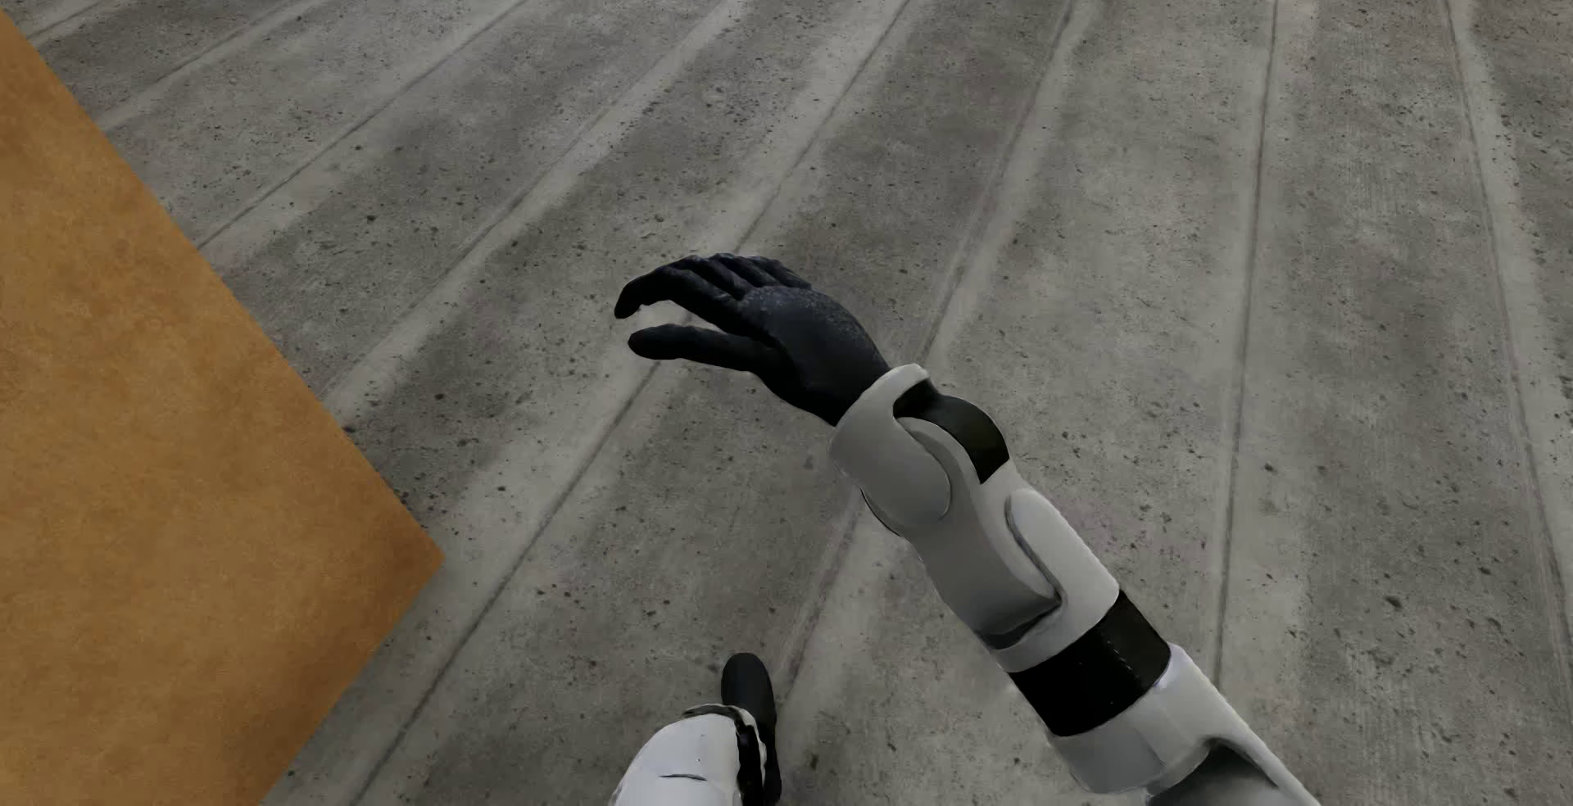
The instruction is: Head to the shelves
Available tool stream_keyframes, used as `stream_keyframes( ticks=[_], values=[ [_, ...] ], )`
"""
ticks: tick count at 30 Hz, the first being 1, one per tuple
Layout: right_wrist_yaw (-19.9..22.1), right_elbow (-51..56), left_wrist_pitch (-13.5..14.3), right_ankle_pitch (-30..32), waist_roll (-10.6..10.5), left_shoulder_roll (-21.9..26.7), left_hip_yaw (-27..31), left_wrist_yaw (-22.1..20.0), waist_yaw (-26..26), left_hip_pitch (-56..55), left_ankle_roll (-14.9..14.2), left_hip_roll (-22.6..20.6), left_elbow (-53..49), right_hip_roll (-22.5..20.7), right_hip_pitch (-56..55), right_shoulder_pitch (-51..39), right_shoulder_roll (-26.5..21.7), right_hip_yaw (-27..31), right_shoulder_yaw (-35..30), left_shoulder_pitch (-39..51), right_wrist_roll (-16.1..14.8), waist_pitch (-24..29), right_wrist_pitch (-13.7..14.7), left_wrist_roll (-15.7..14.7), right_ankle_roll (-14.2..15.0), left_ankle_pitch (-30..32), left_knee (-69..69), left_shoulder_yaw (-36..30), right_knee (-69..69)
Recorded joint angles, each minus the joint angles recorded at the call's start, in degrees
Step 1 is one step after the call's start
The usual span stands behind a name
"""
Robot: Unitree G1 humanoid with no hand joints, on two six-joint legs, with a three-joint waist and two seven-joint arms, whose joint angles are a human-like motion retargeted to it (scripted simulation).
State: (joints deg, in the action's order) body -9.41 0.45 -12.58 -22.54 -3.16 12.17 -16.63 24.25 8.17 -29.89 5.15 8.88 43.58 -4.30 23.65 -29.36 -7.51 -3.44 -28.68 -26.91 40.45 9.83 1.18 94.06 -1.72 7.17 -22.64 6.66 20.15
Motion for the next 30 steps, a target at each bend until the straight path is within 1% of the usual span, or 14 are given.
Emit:
stream_keyframes(
  ticks=[1, 2, 4, 6, 10, 13, 15, 17, 19, 21, 23, 24, 27, 30],
  values=[
    [1.1, 1.1, 2.1, 6.2, 1.1, 0.9, -0.6, 0.1, 0.2, 0.6, 1.9, -1.1, 1.0, 1.9, 0.2, 3.7, -0.6, -1.6, 1.3, 1.3, -0.6, 0.1, -0.8, 7.3, -0.2, 0.7, -4.4, -3.5, 4.8],
    [2.1, 0.6, 2.4, 11.9, 2.4, -0.7, -1.3, -2.0, 0.4, 1.2, 4.0, -2.6, 0.9, 4.1, -2.2, 8.4, -1.0, -2.7, 2.6, 3.1, -0.3, 0.3, -2.7, 9.1, 0.8, -2.0, -8.6, -2.4, 14.4],
    [3.1, -5.2, 1.3, 26.1, 4.7, -8.4, -2.0, -6.0, 0.0, 6.0, 5.1, -6.8, -0.5, 11.4, -12.7, 17.5, -2.7, -5.3, 3.8, 7.5, 8.4, 0.5, -8.5, -2.7, 1.9, -8.2, -10.7, 7.6, 39.2],
    [2.2, -18.7, -0.1, 20.2, 6.8, -13.0, -1.3, -9.2, -1.8, 13.4, 4.9, -11.3, -2.1, 17.0, -24.9, 24.3, -2.6, -4.5, 4.8, 13.0, 20.4, 0.5, -15.5, -12.8, -0.7, -11.7, -7.5, 10.5, 56.2],
    [3.7, -47.9, 4.7, 19.5, 8.2, -11.2, 6.5, -15.9, -6.9, 29.2, 4.1, -18.5, -2.5, 19.8, -46.0, 38.7, 1.8, -2.3, 28.3, 27.2, 10.5, -0.9, -28.9, -5.5, -1.9, -16.4, 1.7, -8.9, 58.2],
    [4.5, -48.3, 10.1, 21.7, 8.5, -10.4, 13.4, -17.8, -8.9, 37.0, 3.3, -21.0, -9.0, 18.8, -53.8, 53.9, -1.5, -4.0, 29.1, 38.5, 14.1, -1.8, -22.3, -7.2, -2.6, -21.1, 5.1, -17.8, 30.5],
    [5.7, -46.1, 10.6, 22.2, 8.8, -9.9, 15.4, -20.6, -9.7, 41.5, 2.9, -21.1, -14.9, 13.7, -51.6, 62.6, -0.8, -2.4, 31.2, 41.5, 11.0, -2.6, -19.1, -14.6, 0.7, -22.7, 7.9, -19.7, -2.5],
    [2.3, -46.3, 10.5, 20.2, 8.7, -7.8, 14.6, -22.8, -9.8, 46.4, 2.3, -20.4, -20.6, 9.2, -52.0, 67.3, -1.4, -4.8, 31.0, 40.4, 10.8, -2.8, -17.2, -22.2, 5.8, -23.4, 8.4, -20.3, -12.1],
    [-0.7, -46.4, 8.1, 21.6, 8.2, -6.3, 11.8, -24.0, -10.3, 51.1, 1.4, -19.3, -23.0, 6.0, -52.8, 67.1, -2.1, -6.3, 30.8, 35.6, 13.4, -2.9, -17.8, -28.4, 3.1, -20.8, 5.7, -18.5, -1.5],
    [1.4, -43.9, 4.1, 25.8, 6.8, -6.0, 9.9, -22.7, -11.5, 52.8, 0.5, -16.7, -18.9, 5.5, -51.6, 66.6, 0.7, -8.0, 34.4, 31.1, 13.3, -3.5, -18.5, -31.2, -5.8, -12.5, -1.3, -18.0, 7.2],
    [4.4, -41.9, -2.1, 18.0, 4.8, -5.9, 7.9, -20.5, -12.2, 46.2, -9.3, -11.8, -8.3, 5.8, -50.4, 64.3, 4.7, -10.1, 38.1, 28.4, 10.6, -3.4, -17.6, -29.5, -8.0, -2.9, -22.5, -18.1, 16.1],
    [5.5, -41.3, -5.8, 14.7, 3.8, -5.6, 7.9, -18.9, -12.2, 40.2, -10.8, -8.5, -1.5, 5.5, -48.2, 61.8, 6.6, -11.3, 39.1, 28.1, 9.5, -3.2, -17.4, -26.6, -7.5, 2.6, -34.7, -18.9, 17.2],
    [6.6, -41.6, -7.7, 8.7, 0.9, -3.3, 9.1, -14.2, -10.2, 22.0, -6.1, -1.0, 10.0, 3.9, -38.9, 49.2, 6.9, -12.1, 35.9, 23.0, 12.2, -2.6, -16.7, -16.7, -5.7, -5.8, -55.2, -22.1, 14.9],
    [8.2, -43.1, -5.6, 5.4, -0.6, -4.0, 9.1, -17.3, -6.5, 6.7, -2.6, 2.9, 1.5, 1.1, -29.1, 33.3, 5.4, -9.4, 32.7, 9.4, 13.6, -2.1, -14.0, -24.1, -4.3, -8.8, -50.7, -8.9, 8.8]
  ],
)
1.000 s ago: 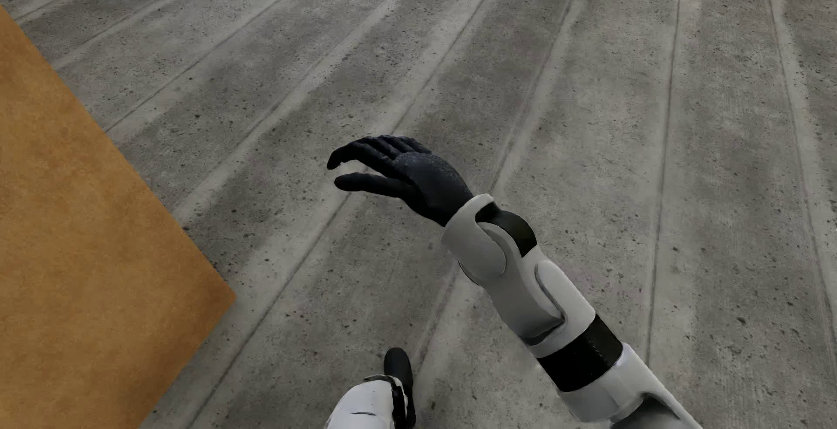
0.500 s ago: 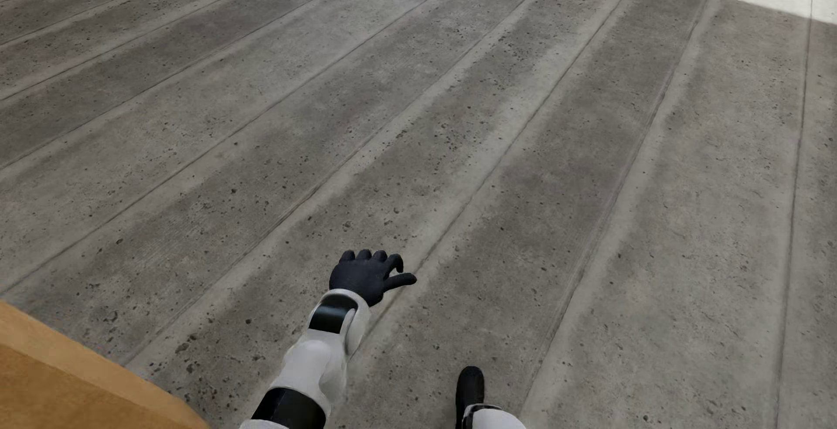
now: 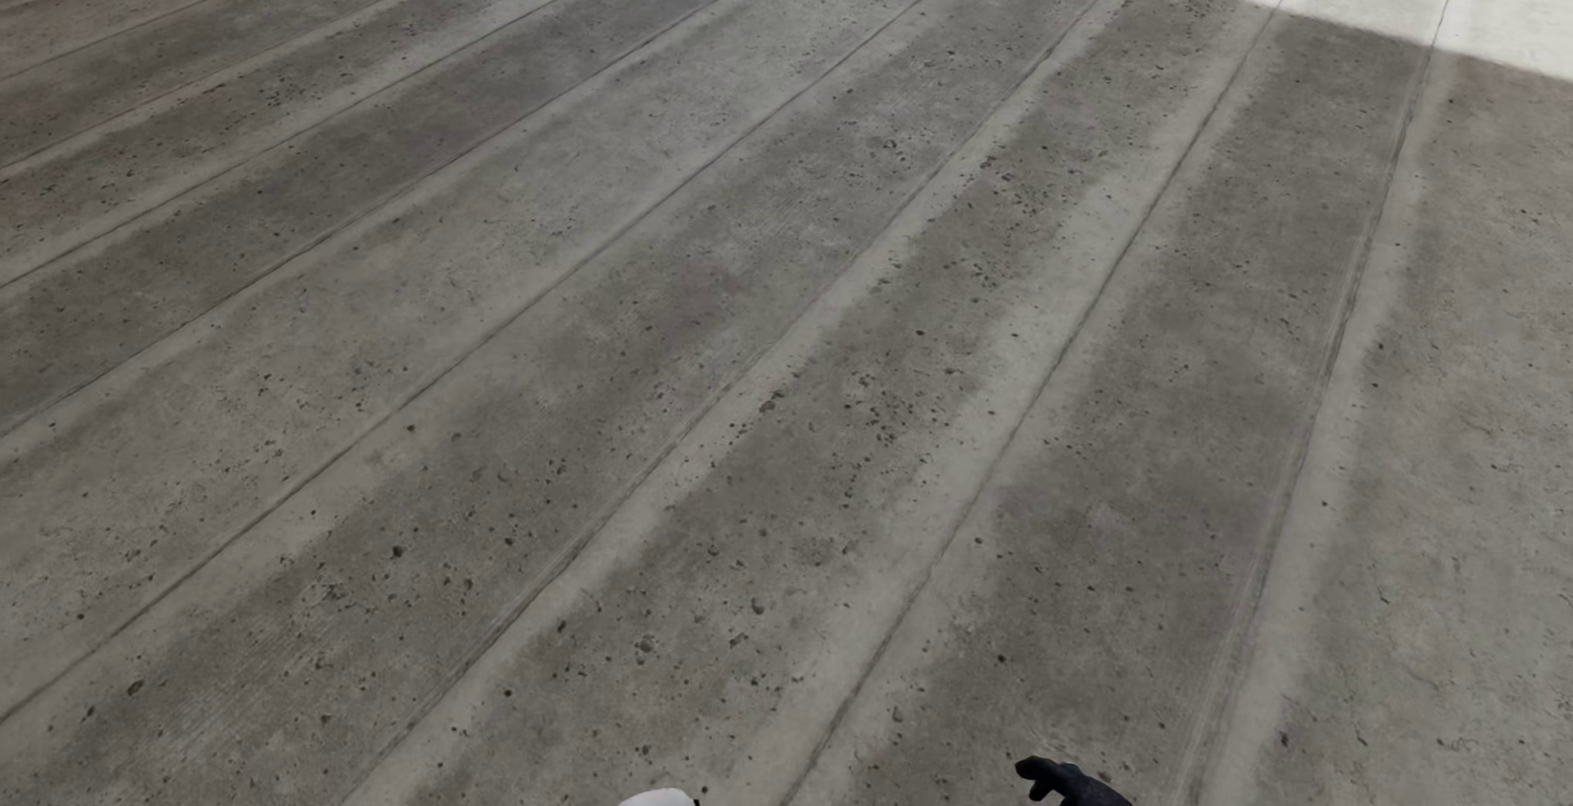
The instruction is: Head to the shelves
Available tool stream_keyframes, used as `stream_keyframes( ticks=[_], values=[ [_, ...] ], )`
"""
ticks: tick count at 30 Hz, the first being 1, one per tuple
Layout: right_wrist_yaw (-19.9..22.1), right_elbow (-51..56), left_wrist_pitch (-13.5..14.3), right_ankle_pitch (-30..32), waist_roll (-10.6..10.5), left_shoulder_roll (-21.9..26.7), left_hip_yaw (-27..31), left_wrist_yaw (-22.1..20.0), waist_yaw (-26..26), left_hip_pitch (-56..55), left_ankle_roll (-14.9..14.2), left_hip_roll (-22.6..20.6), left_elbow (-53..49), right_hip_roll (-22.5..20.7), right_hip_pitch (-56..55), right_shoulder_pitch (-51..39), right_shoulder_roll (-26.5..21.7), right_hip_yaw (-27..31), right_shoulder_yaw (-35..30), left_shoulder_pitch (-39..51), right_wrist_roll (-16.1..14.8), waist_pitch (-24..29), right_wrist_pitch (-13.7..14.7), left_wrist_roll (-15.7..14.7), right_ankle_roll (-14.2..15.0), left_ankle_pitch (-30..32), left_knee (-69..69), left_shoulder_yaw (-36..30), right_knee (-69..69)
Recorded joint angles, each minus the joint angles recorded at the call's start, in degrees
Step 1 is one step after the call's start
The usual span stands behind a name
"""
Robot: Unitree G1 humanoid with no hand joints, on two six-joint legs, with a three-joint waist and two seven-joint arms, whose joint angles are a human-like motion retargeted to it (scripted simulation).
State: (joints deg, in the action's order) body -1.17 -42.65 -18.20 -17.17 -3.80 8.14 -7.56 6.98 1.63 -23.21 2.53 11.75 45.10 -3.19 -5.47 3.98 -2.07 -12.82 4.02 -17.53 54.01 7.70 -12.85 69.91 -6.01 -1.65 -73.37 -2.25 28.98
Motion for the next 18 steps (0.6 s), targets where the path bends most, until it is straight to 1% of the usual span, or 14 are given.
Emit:
stream_keyframes(
  ticks=[2, 3, 4, 5, 6, 7, 8, 9, 11, 13, 14, 15, 16, 18],
  values=[
    [0.8, 0.6, -0.4, -2.5, -0.7, -3.0, -4.1, -0.7, 2.2, -5.6, 1.2, 2.2, -5.4, -1.0, 5.5, -9.9, -1.3, 2.1, -3.0, -7.5, 0.3, 0.3, 1.9, -9.2, 0.8, -0.6, 16.7, 10.5, -3.3],
    [1.3, 1.2, -1.2, -3.6, -1.0, -4.0, -8.2, -1.1, 2.9, -5.9, 1.4, 2.6, -6.5, -1.5, 8.3, -14.1, -1.9, 2.7, -4.3, -9.7, 0.3, 0.4, 2.4, -11.4, 1.3, 1.2, 29.8, 13.4, -5.3],
    [2.0, 2.2, -1.9, -4.3, -1.3, -4.1, -10.3, -1.0, 3.5, -5.6, -0.9, 0.6, -6.6, -2.1, 11.4, -17.4, -2.2, 3.1, -5.2, -11.0, -0.1, 0.4, 2.9, -11.1, 1.8, 2.8, 44.7, 14.4, -7.9],
    [2.4, 3.5, -2.9, -5.0, -1.3, -3.5, -6.8, -0.4, 3.9, -5.4, -5.8, -3.5, -6.0, -2.3, 14.9, -19.7, -2.4, 3.2, -5.5, -11.6, -1.4, 0.3, 3.6, -8.6, 2.6, 2.6, 58.8, 14.1, -11.0],
    [3.0, 5.2, -2.4, -5.7, -1.1, -2.1, -1.1, 0.5, 4.2, -6.2, -5.3, -6.7, -4.5, -2.4, 18.3, -21.1, -2.6, 3.0, -5.6, -11.4, -2.6, 0.3, 4.3, -4.7, 3.6, 0.6, 65.7, 12.8, -13.2],
    [4.1, 6.8, -2.5, -6.8, -1.1, -0.3, -3.1, 0.9, 4.1, -6.8, -7.1, -7.4, -2.7, -2.5, 21.0, -21.3, -3.0, 1.8, -6.0, -10.4, -3.2, 0.3, 4.7, -0.2, 4.2, 0.2, 65.2, 11.5, -13.3],
    [5.3, 8.4, -3.2, -7.2, -0.9, 1.1, -7.1, 0.3, 3.9, -6.8, -3.5, -7.1, -0.9, -2.3, 23.4, -20.5, -3.3, 0.7, -6.3, -8.7, -4.0, 0.3, 5.3, 4.3, 4.3, 3.2, 60.6, 10.7, -12.6],
    [5.0, 9.6, -4.4, -5.8, -0.3, 0.9, -9.6, -1.6, 4.1, -6.9, 2.6, -6.9, -0.9, -1.2, 25.5, -19.1, -3.8, 0.4, -7.2, -6.5, -4.3, 0.5, 6.5, 5.5, 4.7, 3.9, 55.6, 12.4, -10.5],
    [5.9, 9.7, -6.9, 3.6, 1.7, -2.2, -12.5, -6.9, 5.0, -4.7, 5.9, -6.5, -5.3, 2.4, 25.7, -14.5, -4.0, 0.3, -9.1, -2.0, -3.3, 0.9, 6.3, -1.8, 3.4, 8.4, 47.9, 21.5, 0.4],
    [3.6, 6.6, -7.3, 16.2, 4.0, -4.8, -13.2, -9.2, 5.3, -2.1, 8.2, -8.7, -8.7, 9.1, 17.6, -8.7, -4.4, -0.4, -9.2, 4.4, -2.1, 1.5, 4.0, -12.1, 6.4, 2.7, 41.9, 27.2, 24.1],
    [1.8, 4.0, -6.9, 20.0, 5.1, -4.7, -12.8, -9.1, 4.8, 0.7, 8.0, -10.8, -7.9, 12.2, 12.4, -5.7, -4.4, 0.4, -8.7, 8.1, -1.8, 1.8, 2.6, -13.9, 6.9, 0.0, 41.5, 26.0, 35.0],
    [-0.2, 1.2, -5.6, 17.2, 6.1, -4.0, -11.9, -8.8, 4.1, 4.2, 7.7, -12.9, -5.5, 14.3, 6.9, -2.2, -4.9, 1.6, -7.9, 11.8, -1.6, 1.9, 1.3, -12.8, 4.3, -2.1, 42.3, 23.6, 43.1],
    [-1.6, -1.5, -4.2, 14.8, 6.9, -3.2, -10.7, -7.9, 3.1, 7.9, 7.4, -14.9, -2.8, 15.6, 1.1, 0.9, -4.5, 3.3, -7.0, 16.4, -1.1, 1.9, -0.9, -9.3, 3.8, -3.6, 43.9, 18.6, 48.9],
    [-3.3, -5.1, 2.5, 15.2, 7.8, -2.0, -7.2, -7.4, 0.7, 16.0, 6.6, -18.5, -1.7, 18.0, -9.4, 7.1, -4.3, 5.9, -4.1, 24.0, -0.3, 1.8, -3.5, -1.9, 1.9, -5.7, 48.6, 7.7, 52.3]
  ],
)
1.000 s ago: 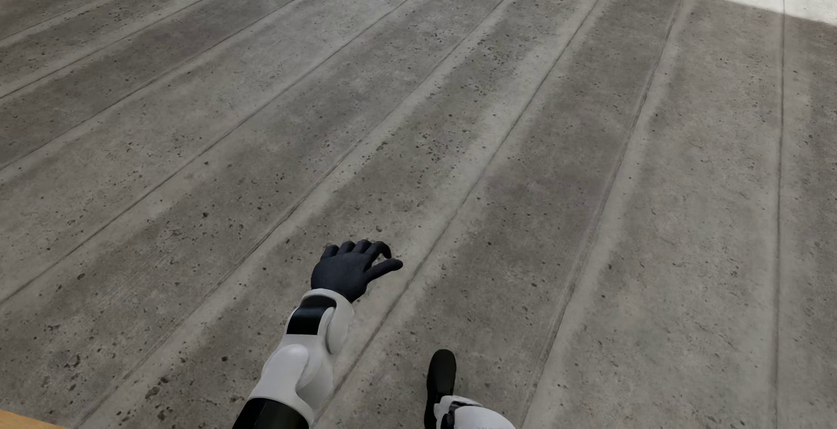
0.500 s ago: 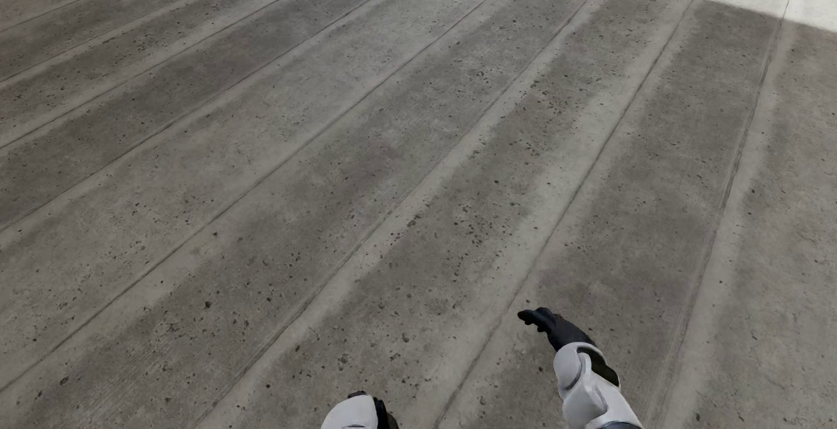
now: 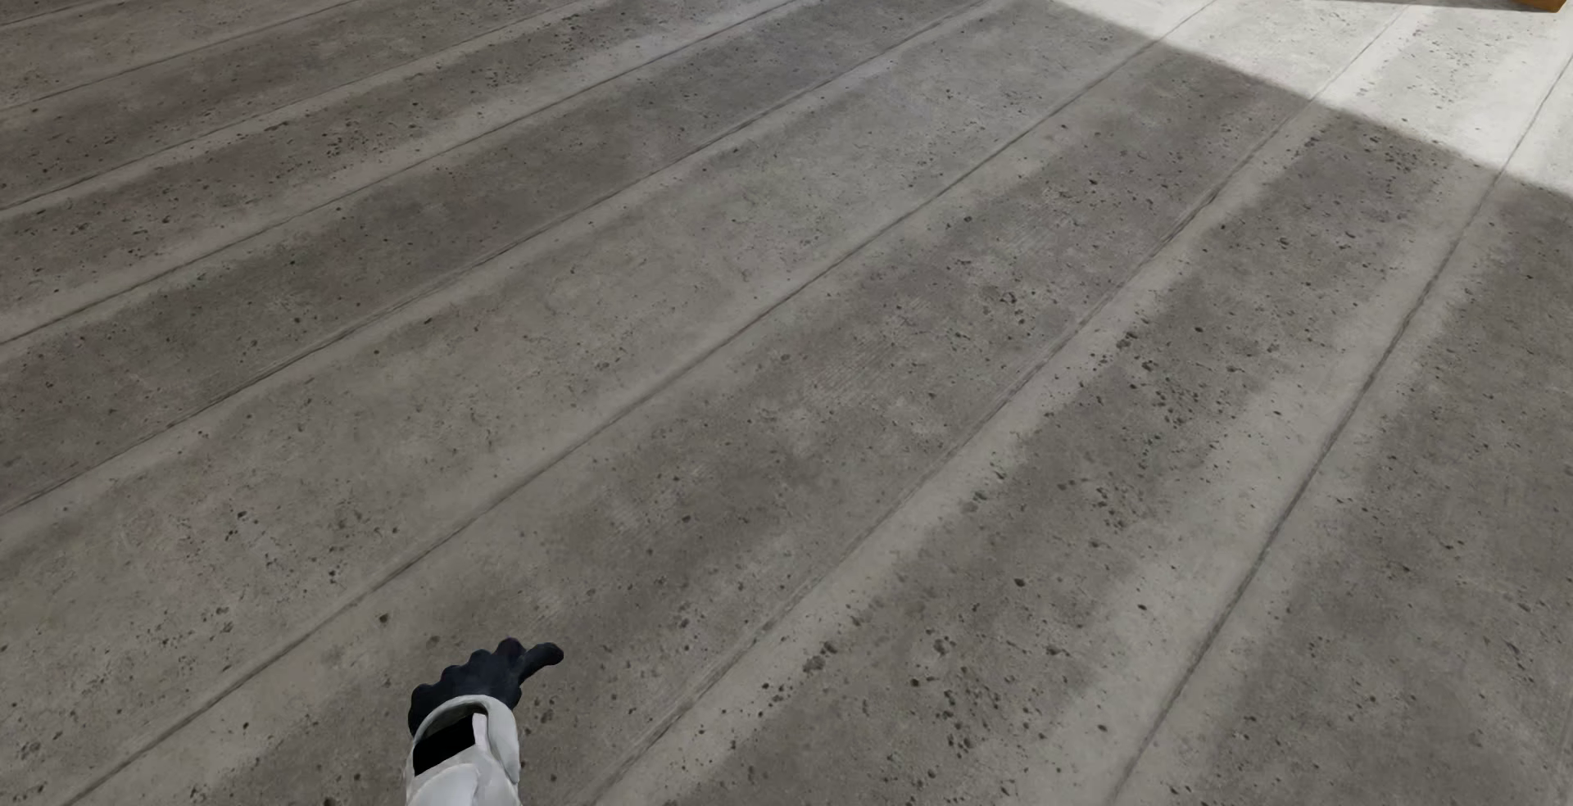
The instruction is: Head to the shelves
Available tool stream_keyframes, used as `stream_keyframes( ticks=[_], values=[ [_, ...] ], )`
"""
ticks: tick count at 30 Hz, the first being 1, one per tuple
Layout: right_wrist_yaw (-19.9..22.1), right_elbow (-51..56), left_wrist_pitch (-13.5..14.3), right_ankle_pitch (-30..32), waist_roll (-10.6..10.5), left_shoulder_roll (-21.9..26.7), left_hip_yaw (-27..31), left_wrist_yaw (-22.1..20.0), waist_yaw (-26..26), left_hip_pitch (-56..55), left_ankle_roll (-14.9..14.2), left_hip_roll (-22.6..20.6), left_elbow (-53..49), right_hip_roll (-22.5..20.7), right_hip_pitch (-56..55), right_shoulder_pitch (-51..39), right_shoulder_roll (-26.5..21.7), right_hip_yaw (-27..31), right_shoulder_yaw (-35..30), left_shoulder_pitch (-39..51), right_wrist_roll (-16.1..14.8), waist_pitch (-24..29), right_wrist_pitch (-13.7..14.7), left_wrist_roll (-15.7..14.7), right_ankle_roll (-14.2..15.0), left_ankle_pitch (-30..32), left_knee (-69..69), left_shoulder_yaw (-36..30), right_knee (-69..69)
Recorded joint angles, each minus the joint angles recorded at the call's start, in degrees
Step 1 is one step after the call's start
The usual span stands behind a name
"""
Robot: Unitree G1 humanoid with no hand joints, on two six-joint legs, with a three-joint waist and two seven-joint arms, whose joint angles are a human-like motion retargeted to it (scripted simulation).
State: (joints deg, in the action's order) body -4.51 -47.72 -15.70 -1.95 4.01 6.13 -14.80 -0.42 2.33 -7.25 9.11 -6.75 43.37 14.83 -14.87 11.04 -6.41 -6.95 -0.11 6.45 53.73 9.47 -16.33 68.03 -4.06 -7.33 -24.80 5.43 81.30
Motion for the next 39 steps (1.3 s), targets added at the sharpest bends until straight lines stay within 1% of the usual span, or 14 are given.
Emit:
stream_keyframes(
  ticks=[4, 7, 9, 11, 12, 16, 17, 18, 22, 24, 28, 31, 35, 39],
  values=[
    [0.5, 3.1, 8.5, 0.3, 0.9, -2.9, 7.7, -1.4, -3.9, 13.8, -1.7, -3.6, -11.5, 0.4, -12.7, 14.8, 1.7, -0.5, 7.2, 9.5, -3.2, -1.0, 0.9, -3.7, 0.4, -5.1, 7.4, -8.6, -25.2],
    [0.4, 4.9, 8.2, 1.7, 1.2, -6.9, 10.6, -1.4, -4.9, 21.1, -2.7, -4.5, -25.4, -6.1, -11.2, 21.2, 3.6, 4.2, 10.7, 10.7, -4.0, -1.6, 0.2, -20.9, 5.2, -9.4, 10.6, -7.7, -68.1],
    [-1.6, 4.3, 5.4, 0.2, 1.3, -8.2, 9.3, -1.2, -4.7, 25.3, -2.6, -4.1, -32.9, -9.2, -12.4, 21.7, 3.9, 1.0, 11.4, 10.1, -2.5, -1.2, -0.5, -34.4, 10.0, -11.1, 8.9, -6.1, -72.1],
    [-1.1, 5.1, 3.4, 0.7, 0.7, -6.0, 7.2, -1.4, -5.3, 29.3, -3.6, -2.8, -36.3, -11.9, -14.0, 20.3, 3.5, 0.3, 12.5, 9.3, -0.7, -1.1, -0.5, -39.5, 6.1, -9.1, 5.2, -5.9, -59.6],
    [0.3, 6.6, 2.3, 4.7, 0.2, -4.0, 6.9, -1.6, -5.9, 30.3, -5.0, -1.5, -36.1, -12.7, -13.3, 19.9, 4.7, 0.7, 14.4, 9.2, -1.5, -1.3, -0.2, -36.2, 3.1, -5.9, 1.8, -7.1, -56.0],
    [6.7, 9.0, 1.0, -5.8, -3.9, 6.2, 4.5, 6.0, -6.5, 16.2, -14.8, 9.8, -25.5, -12.1, -9.8, 14.3, 9.5, -5.3, 18.5, 6.5, -7.3, -0.7, -0.9, 20.2, -1.7, 15.3, -37.5, -18.6, -41.8],
    [6.0, 6.8, 2.2, -8.2, -5.2, 4.6, 4.6, 7.5, -6.0, 10.1, -12.0, 13.1, -22.6, -12.6, -7.2, 10.7, 8.6, -6.1, 16.6, 3.7, -5.6, -0.6, -2.7, 25.8, -1.2, 13.6, -46.1, -17.8, -41.7],
    [4.3, 4.6, 1.8, -10.0, -6.3, 1.7, 4.9, 8.5, -5.1, 3.9, -11.5, 15.3, -19.6, -13.0, -4.4, 6.5, 7.3, -6.2, 14.4, 0.1, -3.5, -0.5, -4.2, 24.4, -0.6, 9.7, -51.7, -13.9, -42.6],
    [1.2, 3.9, -8.9, -14.3, -8.4, -6.6, 2.5, 8.6, -0.3, -16.0, -7.9, 21.0, -3.4, -15.5, 7.4, -10.1, 4.6, -3.5, 3.7, -13.7, 1.0, -0.4, 0.2, -2.9, 1.7, 6.6, -46.3, 7.1, -50.5],
    [3.9, 6.8, -11.4, -16.7, -8.7, -4.5, -2.9, 9.9, 1.3, -20.7, -6.6, 24.3, 3.3, -16.6, 12.1, -17.8, 3.5, -1.9, -1.2, -21.9, 0.7, -0.4, 4.2, 0.2, 2.8, 6.4, -28.2, 3.6, -53.8],
    [13.5, 14.1, -2.2, -20.6, -8.9, -2.7, -1.3, 14.0, 2.5, -22.1, -13.1, 17.5, 5.3, -18.1, 23.9, -25.3, 1.5, -2.7, -4.1, -37.3, -4.2, -0.2, 9.4, 9.9, 5.6, 5.9, 17.3, -3.6, -61.8],
    [13.7, 18.2, -0.3, -19.0, -7.8, -3.7, -7.4, 22.5, 2.8, -22.3, -3.4, 16.6, 4.4, -16.8, 32.1, -20.6, 0.9, -7.1, -1.3, -39.1, -9.9, 0.0, 8.9, 9.5, 7.7, 11.2, 7.4, 1.8, -60.1],
    [5.4, 8.2, -6.7, 2.9, -2.9, -11.0, -7.8, 8.6, 3.9, -17.3, 3.6, 10.9, -1.6, -5.5, 24.9, -13.1, -1.0, -7.9, -3.7, -32.9, -4.0, 1.2, 2.5, 9.1, 4.8, 7.1, -5.7, 9.5, -26.2],
    [-4.9, -1.0, -9.5, 0.0, 0.2, -14.8, -1.0, -2.4, 1.0, -4.5, 2.5, 0.0, -0.7, -1.1, 1.9, -4.0, -1.0, 0.2, -1.9, -12.6, -0.4, 1.8, -2.0, 2.2, 0.9, 2.1, 0.9, 8.8, -0.9]
  ],
)
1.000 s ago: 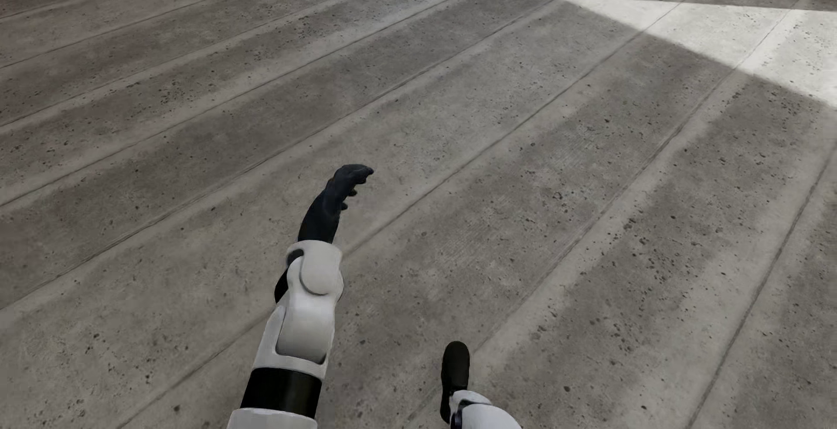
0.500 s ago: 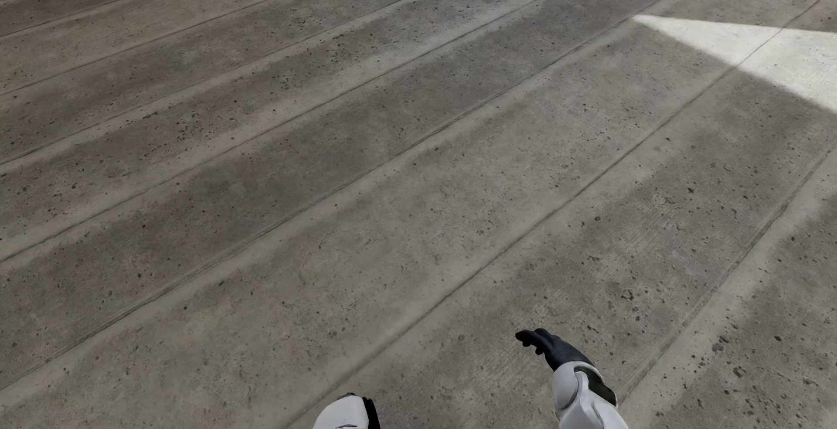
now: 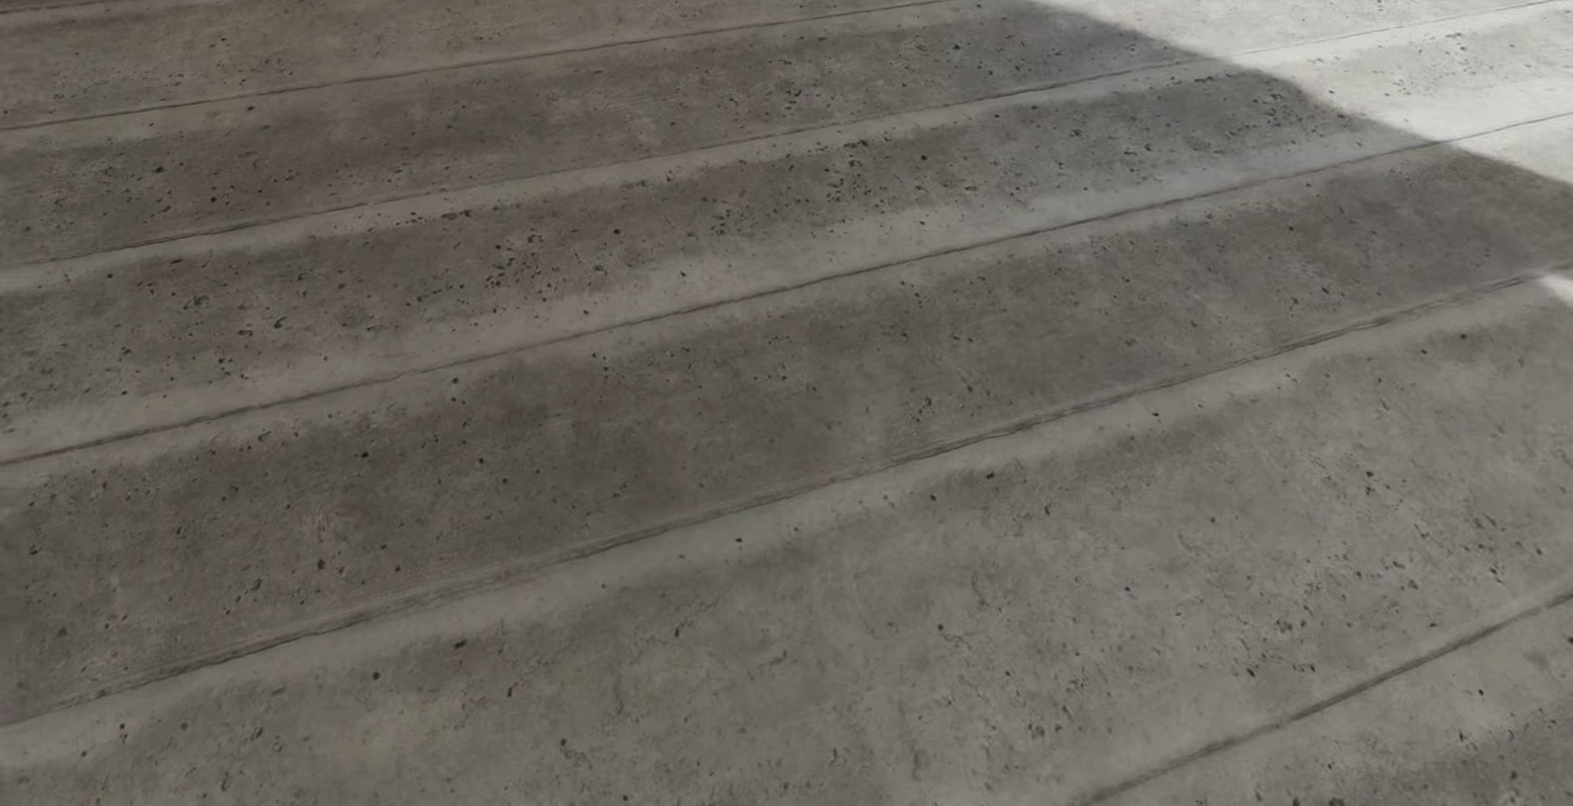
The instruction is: Head to the shelves
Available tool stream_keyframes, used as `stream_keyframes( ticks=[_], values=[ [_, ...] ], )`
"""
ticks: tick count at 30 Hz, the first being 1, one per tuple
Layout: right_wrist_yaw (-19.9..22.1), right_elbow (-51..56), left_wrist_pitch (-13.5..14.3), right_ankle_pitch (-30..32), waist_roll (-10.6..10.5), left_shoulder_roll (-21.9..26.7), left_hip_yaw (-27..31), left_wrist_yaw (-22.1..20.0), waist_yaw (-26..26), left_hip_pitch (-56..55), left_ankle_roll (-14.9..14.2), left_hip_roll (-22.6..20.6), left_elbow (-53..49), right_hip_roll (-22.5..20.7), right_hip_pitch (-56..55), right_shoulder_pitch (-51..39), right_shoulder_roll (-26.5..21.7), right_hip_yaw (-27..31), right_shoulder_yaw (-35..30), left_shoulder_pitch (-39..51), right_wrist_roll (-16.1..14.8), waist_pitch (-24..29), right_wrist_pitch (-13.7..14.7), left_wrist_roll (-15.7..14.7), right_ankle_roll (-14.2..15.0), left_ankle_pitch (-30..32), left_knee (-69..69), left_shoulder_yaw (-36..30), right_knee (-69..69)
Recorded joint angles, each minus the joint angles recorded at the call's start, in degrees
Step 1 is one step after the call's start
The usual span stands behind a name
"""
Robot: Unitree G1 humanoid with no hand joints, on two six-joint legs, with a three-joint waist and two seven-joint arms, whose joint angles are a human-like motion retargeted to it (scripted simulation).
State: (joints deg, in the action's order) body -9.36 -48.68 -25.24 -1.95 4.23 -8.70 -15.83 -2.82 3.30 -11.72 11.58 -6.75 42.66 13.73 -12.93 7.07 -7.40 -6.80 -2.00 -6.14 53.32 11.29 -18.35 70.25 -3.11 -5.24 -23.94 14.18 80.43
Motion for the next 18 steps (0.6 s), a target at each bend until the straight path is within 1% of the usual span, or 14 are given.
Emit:
stream_keyframes(
  ticks=[2, 5, 7, 8, 9, 10, 11, 12, 13, 14, 15, 16, 17, 18],
  values=[
    [-0.5, 2.2, 8.0, 0.9, 0.4, 0.8, 5.6, 0.7, -2.0, 6.4, -0.3, -3.6, -0.8, 0.6, -9.2, 6.7, 0.7, 2.8, 3.3, 9.5, -0.7, -0.4, 1.4, -2.2, 0.3, -1.8, 3.8, -7.0, -2.9],
    [2.4, 7.6, 18.8, 1.6, 1.0, 5.6, 12.9, 2.8, -4.3, 13.8, -0.8, -6.4, -6.8, 1.1, -15.3, 14.9, 3.9, 1.7, 8.4, 21.5, -3.6, -0.6, 4.7, 0.1, -1.6, -6.6, 5.0, -22.0, -28.1],
    [3.8, 9.2, 20.4, 3.3, 1.4, 8.9, 15.2, 2.8, -5.0, 18.4, -0.8, -7.2, -13.9, -3.8, -13.3, 17.1, 5.8, 3.2, 9.4, 25.6, -3.6, -0.8, 5.2, 2.1, 2.0, -9.5, 6.4, -27.7, -58.4],
    [3.8, 9.8, 20.6, 2.1, 1.5, 9.9, 15.5, 2.7, -5.0, 21.0, -1.0, -7.3, -17.7, -7.0, -12.5, 17.6, 6.2, 6.0, 9.6, 25.6, -3.4, -0.8, 5.2, 2.4, 5.3, -10.9, 7.0, -28.8, -69.6],
    [3.1, 10.2, 20.4, -0.4, 1.5, 10.5, 15.0, 1.9, -4.9, 23.5, -1.3, -7.3, -21.4, -9.2, -12.9, 17.6, 6.0, 6.0, 9.1, 24.3, -2.6, -0.7, 5.5, 1.4, 11.6, -12.4, 6.8, -28.6, -72.8],
    [3.0, 10.2, 19.6, 1.6, 1.5, 11.1, 13.8, 0.9, -4.8, 26.0, -1.6, -7.0, -24.1, -11.4, -13.0, 16.8, 5.8, 5.5, 8.8, 22.2, -1.8, -0.7, 5.7, -0.5, 9.4, -13.0, 6.6, -27.5, -71.1],
    [3.9, 10.4, 18.0, 2.8, 1.3, 11.5, 12.8, 1.1, -4.9, 28.4, -1.5, -6.9, -25.3, -13.0, -13.9, 16.1, 5.6, 5.9, 9.4, 19.5, -1.2, -0.8, 5.2, -2.3, 9.1, -12.9, 5.6, -26.7, -64.3],
    [5.2, 11.1, 16.2, 4.1, 1.0, 11.7, 12.3, 0.6, -5.3, 31.0, -2.2, -6.5, -25.0, -14.8, -13.7, 15.9, 5.9, 7.6, 10.5, 17.0, -1.0, -1.1, 4.7, -3.8, 5.4, -11.5, 4.3, -26.1, -59.5],
    [7.2, 12.2, 13.8, 7.9, 0.4, 12.0, 12.1, 2.0, -5.8, 32.5, -2.7, -5.9, -22.1, -14.9, -12.2, 16.1, 7.1, 7.2, 12.8, 15.0, -2.2, -1.4, 4.1, -4.5, 1.4, -8.0, 1.9, -26.3, -56.4],
    [9.6, 13.2, 11.1, 5.7, -0.4, 12.3, 12.2, 2.6, -6.2, 32.3, -2.7, -4.7, -17.6, -14.3, -12.1, 16.6, 8.5, 5.1, 15.2, 13.8, -4.4, -1.7, 4.0, -3.5, -0.9, -4.1, -3.0, -26.7, -51.8],
    [11.8, 13.2, 8.2, 1.1, -1.5, 12.1, 11.9, 4.4, -6.5, 29.6, -4.4, -3.0, -10.9, -13.5, -11.9, 17.0, 9.3, 3.2, 16.7, 12.8, -6.4, -1.7, 4.3, -2.7, -1.0, 1.6, -11.7, -26.5, -47.2],
    [13.3, 11.8, 4.2, -2.3, -2.5, 12.1, 10.7, 7.2, -6.8, 24.9, -11.9, -0.5, -2.8, -12.9, -11.0, 16.3, 9.8, 1.2, 17.5, 12.1, -7.8, -1.7, 3.6, -0.8, -0.8, 5.9, -23.1, -26.2, -44.9],
    [12.9, 9.3, -0.1, -4.9, -3.6, 11.9, 9.9, 10.8, -6.8, 18.8, -17.3, 2.7, 5.4, -12.6, -9.6, 14.6, 9.4, -0.7, 16.6, 12.0, -7.2, -1.6, 2.2, 0.5, -0.9, 12.5, -34.6, -25.0, -43.9],
    [11.0, 6.1, -1.7, -7.1, -4.7, 12.8, 9.0, 16.0, -6.5, 12.8, -16.3, 6.1, 11.4, -12.3, -7.6, 11.8, 7.9, -2.3, 14.5, 10.9, -4.8, -1.6, 1.1, 3.3, -0.4, 13.0, -43.4, -26.2, -44.0]
  ],
)
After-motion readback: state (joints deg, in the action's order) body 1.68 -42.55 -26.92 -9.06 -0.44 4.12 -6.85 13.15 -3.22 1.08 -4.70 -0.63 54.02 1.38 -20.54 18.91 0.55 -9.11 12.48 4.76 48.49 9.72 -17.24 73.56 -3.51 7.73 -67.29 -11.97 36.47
